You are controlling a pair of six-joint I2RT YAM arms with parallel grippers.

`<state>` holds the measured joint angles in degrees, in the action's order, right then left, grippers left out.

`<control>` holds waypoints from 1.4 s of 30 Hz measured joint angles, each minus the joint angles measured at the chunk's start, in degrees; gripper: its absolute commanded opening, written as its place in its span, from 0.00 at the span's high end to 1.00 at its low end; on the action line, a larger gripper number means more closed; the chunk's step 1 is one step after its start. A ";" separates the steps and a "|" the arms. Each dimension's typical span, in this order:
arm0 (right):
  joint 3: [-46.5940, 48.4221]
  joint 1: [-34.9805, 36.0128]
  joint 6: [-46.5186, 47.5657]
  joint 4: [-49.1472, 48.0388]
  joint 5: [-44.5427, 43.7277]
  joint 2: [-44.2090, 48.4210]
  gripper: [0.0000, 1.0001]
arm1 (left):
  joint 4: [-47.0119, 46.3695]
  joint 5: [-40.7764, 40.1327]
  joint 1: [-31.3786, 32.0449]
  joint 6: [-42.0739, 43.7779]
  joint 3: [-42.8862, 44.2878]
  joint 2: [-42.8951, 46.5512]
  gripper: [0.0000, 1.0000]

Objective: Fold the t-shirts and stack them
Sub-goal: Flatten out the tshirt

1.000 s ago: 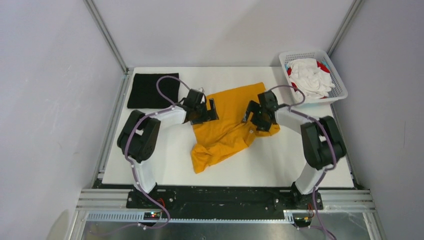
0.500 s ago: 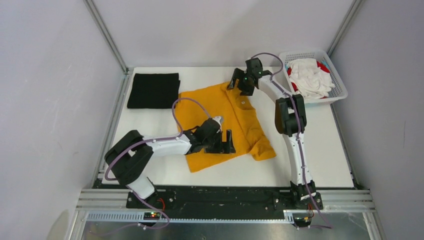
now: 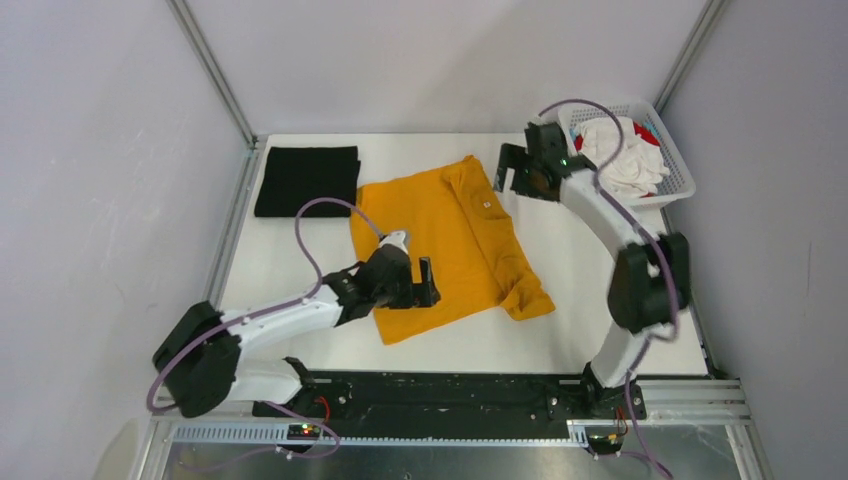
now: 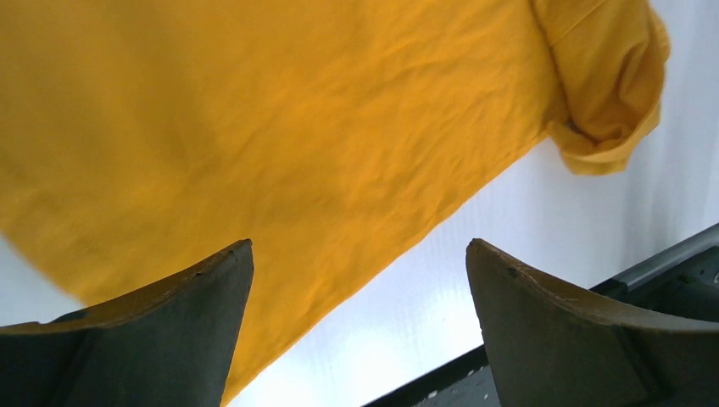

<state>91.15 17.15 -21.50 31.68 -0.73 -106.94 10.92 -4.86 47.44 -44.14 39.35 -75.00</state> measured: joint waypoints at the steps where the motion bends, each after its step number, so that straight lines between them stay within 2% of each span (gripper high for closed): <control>1: -5.03 0.66 -0.11 -0.57 -2.32 5.60 0.01 | 0.83 -0.26 0.02 -0.20 -1.36 2.01 0.00; 6: -23.43 7.96 -2.97 -1.44 -10.01 21.03 0.01 | 8.63 -3.87 1.27 -3.54 -6.99 10.82 0.00; 9: -30.84 11.45 -5.46 -1.03 -12.17 22.08 0.01 | 12.70 -5.31 3.17 -5.97 -10.25 15.72 0.01; 12: -34.14 12.94 -6.78 -0.50 -13.20 22.43 0.01 | 15.56 -6.47 4.46 -8.61 -12.79 18.47 0.07; 14: -35.10 13.62 -7.45 -0.39 -13.92 23.21 0.01 | 16.63 -7.04 4.81 -9.81 -13.33 18.12 0.13; 19: -35.39 14.29 -8.46 -1.16 -15.39 26.12 0.01 | 17.51 -8.37 5.73 -10.40 -10.60 10.71 0.38; 21: -35.67 14.36 -8.57 -1.75 -15.39 26.84 0.01 | 17.46 -8.70 5.88 -10.47 -8.61 7.19 0.46; 23: -36.15 14.36 -8.61 -2.05 -15.39 27.23 0.01 | 17.14 -8.94 5.97 -10.38 -6.27 3.17 0.50; 28: -37.24 14.34 -8.90 -2.38 -15.61 27.91 0.00 | 16.06 -8.52 6.36 -10.40 -3.15 -1.68 0.49; 42: -37.90 14.23 -8.98 -3.13 -16.39 30.56 0.01 | 18.18 -7.85 8.96 -7.93 -2.43 -2.01 0.48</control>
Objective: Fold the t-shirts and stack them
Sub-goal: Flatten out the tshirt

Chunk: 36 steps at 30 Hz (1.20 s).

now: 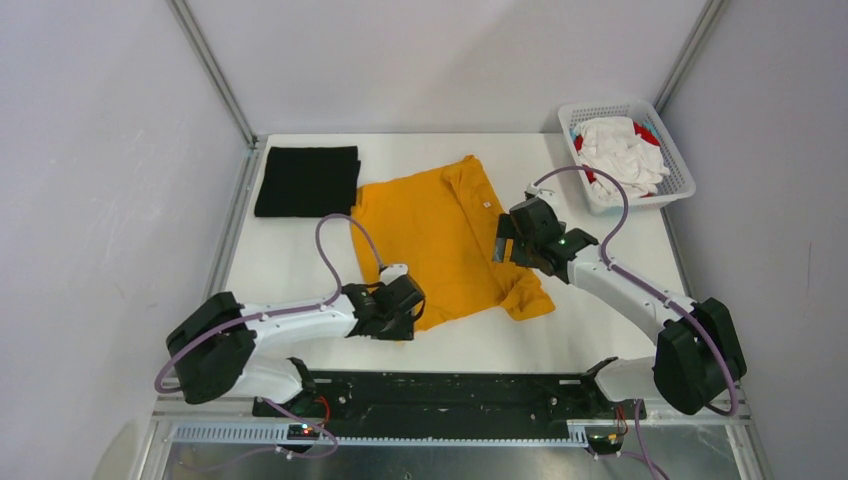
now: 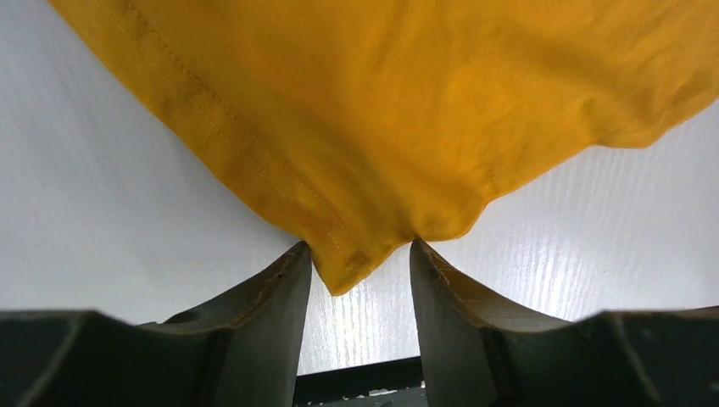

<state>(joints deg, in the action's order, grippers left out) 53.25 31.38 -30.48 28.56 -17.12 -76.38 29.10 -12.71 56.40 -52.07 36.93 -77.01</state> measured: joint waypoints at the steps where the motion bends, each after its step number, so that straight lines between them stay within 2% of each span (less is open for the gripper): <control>1: 0.00 0.00 -0.02 -0.07 -0.02 0.00 0.01 | 0.59 -0.07 0.35 0.22 0.24 -0.31 0.49; 4: -0.02 -0.02 -0.02 -0.13 -0.04 0.00 0.01 | 2.19 -0.46 1.05 1.18 1.79 -2.21 0.53; 6: -0.15 -0.13 -0.02 -0.26 -0.07 0.00 0.01 | 3.37 -0.98 1.31 1.68 3.04 -3.98 0.60; 8: -0.55 -0.17 -0.04 -0.44 -0.07 0.00 0.00 | 4.72 -1.79 1.46 1.90 4.11 -5.55 0.76; 9: -0.76 -0.22 -0.04 -0.46 -0.07 0.00 0.01 | 5.57 -2.08 1.53 1.99 4.87 -6.51 0.93; 11: -0.96 -0.28 -0.04 -0.44 -0.07 0.00 0.00 | 6.19 -2.01 1.70 1.25 6.58 -8.33 0.99; 19: -1.42 1.66 -0.85 1.20 -1.07 1.66 0.00 | 8.07 -6.29 2.27 0.96 9.33 -10.03 1.00; 25: -1.55 10.84 -3.30 6.71 -4.17 3.52 0.01 | 8.52 -14.36 2.19 1.11 8.17 -9.73 1.00; 30: -1.55 16.13 -7.91 11.10 -7.19 -2.36 0.01 | 8.31 -17.84 2.12 1.11 5.57 -7.67 1.00; 36: -1.90 16.79 -13.97 15.69 -10.16 -9.20 0.00 | 8.37 -19.91 1.90 0.98 3.08 -5.33 1.00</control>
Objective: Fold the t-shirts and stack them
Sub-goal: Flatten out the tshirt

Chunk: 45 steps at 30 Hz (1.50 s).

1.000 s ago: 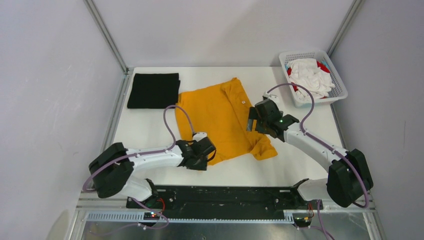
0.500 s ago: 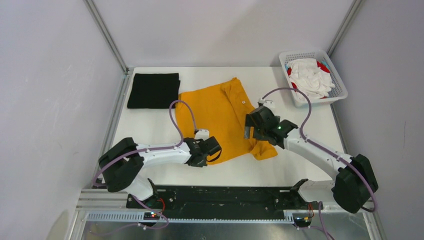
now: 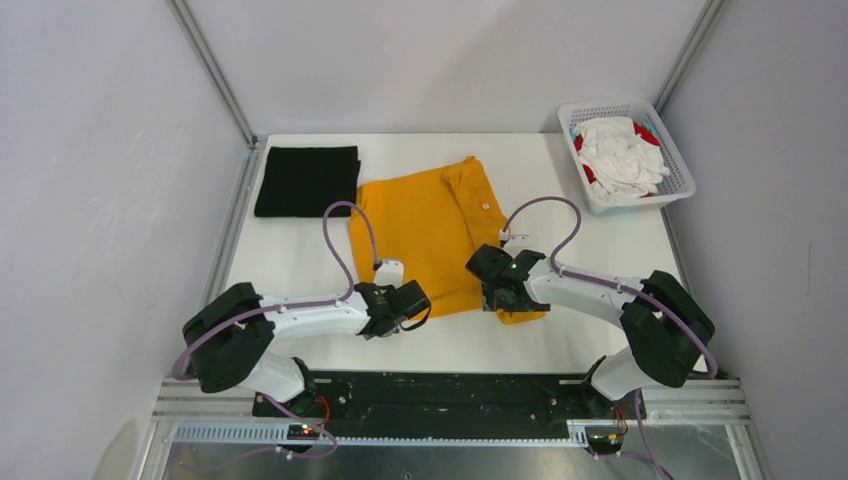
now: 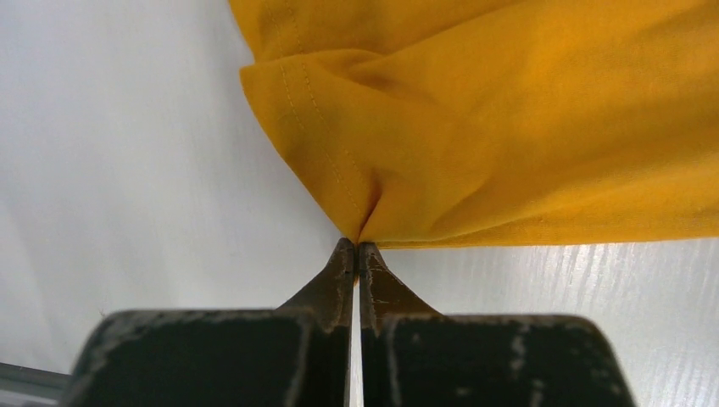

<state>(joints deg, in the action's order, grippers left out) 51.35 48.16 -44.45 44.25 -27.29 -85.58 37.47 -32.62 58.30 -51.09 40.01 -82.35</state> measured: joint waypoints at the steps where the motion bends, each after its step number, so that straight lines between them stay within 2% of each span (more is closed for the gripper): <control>1: -0.04 -0.20 -1.16 0.87 -0.92 -0.52 0.00 | -0.04 -0.26 -0.15 -0.07 -0.17 0.02 1.00; 5: -2.12 -2.64 -5.01 3.76 -3.43 -0.66 0.01 | -0.24 -0.66 -0.92 -0.50 -0.74 0.52 1.00; 8: -6.03 -7.06 -7.13 5.53 -4.66 2.89 0.01 | -0.57 -0.68 -2.75 -0.96 -1.88 1.86 1.00; 11: -10.10 -12.85 -8.00 6.99 -4.92 10.58 0.01 | -0.70 -0.66 -5.40 -1.07 -3.69 4.31 1.00; 16: -15.72 -28.52 -4.44 5.70 -1.84 28.33 0.02 | -0.22 -0.74 -9.11 -1.03 -6.36 8.98 1.00; 18: -16.96 -30.91 -1.86 4.11 1.09 32.50 0.03 | 0.11 -0.90 -9.88 -0.98 -6.75 10.54 1.00; 25: -20.94 -30.14 6.27 -3.43 19.45 38.36 0.08 | 0.15 -1.73 -10.78 -0.94 -6.75 12.37 1.00; 27: -21.42 -29.00 6.97 -3.91 22.16 38.99 0.08 | 0.15 -1.79 -10.84 -0.92 -6.75 12.39 1.00; 31: -21.49 -27.56 5.62 -3.48 20.96 39.26 0.10 | 0.17 -1.95 -10.93 -0.92 -6.75 12.61 1.00; 36: -21.92 -29.68 0.13 -0.92 13.75 38.86 0.13 | 0.15 -2.21 -11.26 -0.92 -6.75 13.22 1.00; 40: -23.71 -34.80 -1.68 -1.95 12.31 38.62 0.20 | 0.15 -2.40 -11.37 -0.90 -6.75 13.31 1.00; 45: -25.20 -38.05 -2.12 -4.11 13.62 34.77 0.38 | 0.15 -2.40 -11.47 -0.76 -6.75 13.62 1.00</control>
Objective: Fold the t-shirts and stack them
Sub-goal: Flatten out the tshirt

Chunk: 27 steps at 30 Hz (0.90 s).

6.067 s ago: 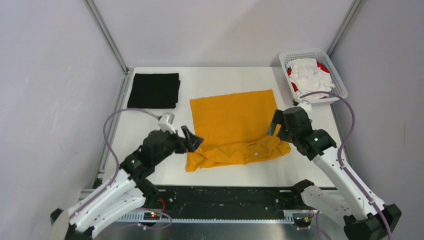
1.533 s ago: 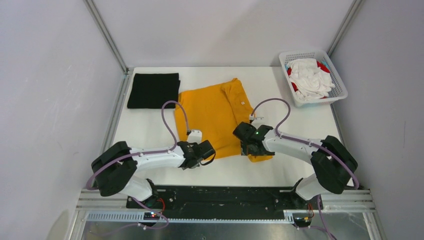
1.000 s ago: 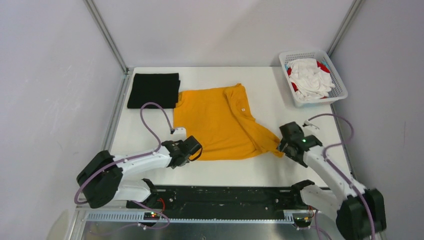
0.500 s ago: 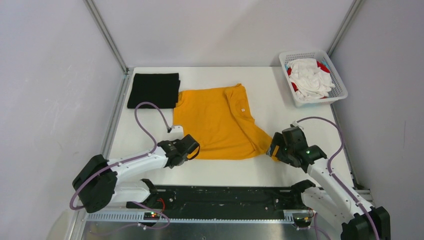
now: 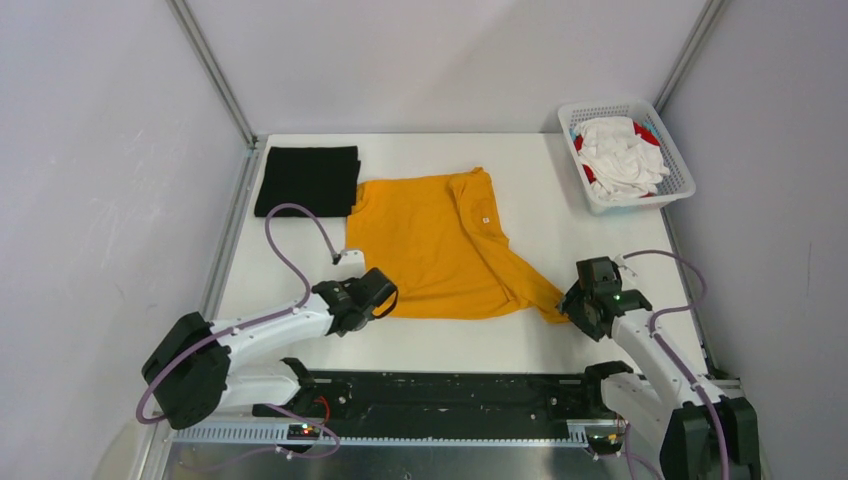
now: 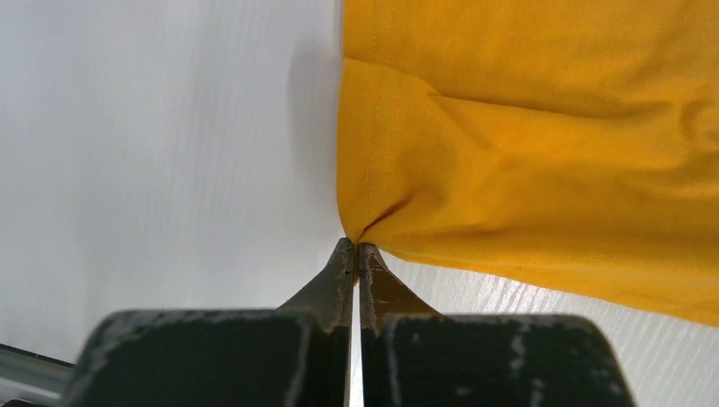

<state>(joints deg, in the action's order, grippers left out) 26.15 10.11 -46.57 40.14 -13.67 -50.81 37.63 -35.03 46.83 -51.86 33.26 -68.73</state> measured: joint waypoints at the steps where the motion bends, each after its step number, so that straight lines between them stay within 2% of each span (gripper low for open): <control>1: -0.15 -0.15 0.04 -0.44 0.63 -0.66 0.39 | 0.00 0.02 0.00 0.04 0.00 0.09 1.00; 11: -0.94 -0.17 -0.15 -3.91 4.13 -4.24 0.44 | 0.00 -0.17 -0.52 0.90 0.00 0.22 1.00; 13: -0.70 -0.17 -0.11 -4.76 4.13 -5.42 0.48 | 0.00 -0.37 -0.61 0.87 0.00 0.22 1.00; 15: -0.09 -0.17 0.02 -6.14 4.11 -7.39 0.56 | 0.00 -0.39 -0.66 0.90 0.00 0.22 1.00; 18: 0.57 0.07 0.07 -8.79 4.09 -9.92 0.76 | 0.00 -0.42 -0.76 0.87 0.00 0.22 1.00; 19: 0.70 0.33 0.20 -9.40 4.07 -10.38 0.91 | 0.02 -0.42 -0.85 0.90 0.00 0.22 1.00; 20: 0.70 0.76 0.07 -10.14 4.04 -10.73 0.97 | 0.02 -0.44 -0.90 0.87 0.00 0.22 1.00; 21: 0.70 1.27 0.00 -10.99 4.04 -10.99 1.00 | 0.00 -0.46 -0.94 0.87 0.00 0.22 1.00; 27: -0.55 4.15 0.61 -12.24 3.30 -8.55 1.00 | 0.04 -1.07 -1.18 0.87 0.04 0.72 1.00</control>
<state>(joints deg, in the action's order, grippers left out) 25.61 14.26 -45.95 27.90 -10.37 -59.35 37.67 -36.10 45.65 -50.98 33.30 -68.01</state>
